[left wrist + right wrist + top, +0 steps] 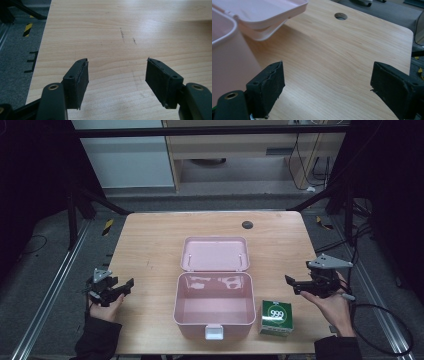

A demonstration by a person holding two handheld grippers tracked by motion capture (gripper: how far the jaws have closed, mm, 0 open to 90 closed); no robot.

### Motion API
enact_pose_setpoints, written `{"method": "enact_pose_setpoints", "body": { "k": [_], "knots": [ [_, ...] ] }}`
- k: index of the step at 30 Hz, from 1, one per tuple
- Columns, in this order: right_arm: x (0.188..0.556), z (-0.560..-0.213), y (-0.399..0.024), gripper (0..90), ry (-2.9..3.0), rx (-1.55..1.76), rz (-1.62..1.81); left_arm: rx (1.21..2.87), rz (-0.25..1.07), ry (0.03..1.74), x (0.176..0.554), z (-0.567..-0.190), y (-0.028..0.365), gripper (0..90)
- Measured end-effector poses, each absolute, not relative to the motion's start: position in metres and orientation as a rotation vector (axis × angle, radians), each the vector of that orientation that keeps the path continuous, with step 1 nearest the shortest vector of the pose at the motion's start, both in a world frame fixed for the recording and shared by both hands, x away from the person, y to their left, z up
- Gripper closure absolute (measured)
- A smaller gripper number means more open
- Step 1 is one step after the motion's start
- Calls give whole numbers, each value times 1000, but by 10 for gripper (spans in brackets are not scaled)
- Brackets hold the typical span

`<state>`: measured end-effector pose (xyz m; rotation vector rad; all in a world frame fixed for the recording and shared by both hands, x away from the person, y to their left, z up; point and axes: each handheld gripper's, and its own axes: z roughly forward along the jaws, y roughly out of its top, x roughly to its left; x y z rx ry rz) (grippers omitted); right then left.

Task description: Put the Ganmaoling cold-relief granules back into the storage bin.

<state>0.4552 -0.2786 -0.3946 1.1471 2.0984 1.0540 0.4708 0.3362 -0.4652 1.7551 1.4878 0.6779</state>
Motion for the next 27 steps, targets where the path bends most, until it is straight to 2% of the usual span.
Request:
{"method": "enact_pose_setpoints", "body": {
  "k": [27],
  "knots": [
    [439, -368, -244, 111, 2546, 825, 822, 1838, 691, 1465, 472, -470, 332, 339]
  ]
}}
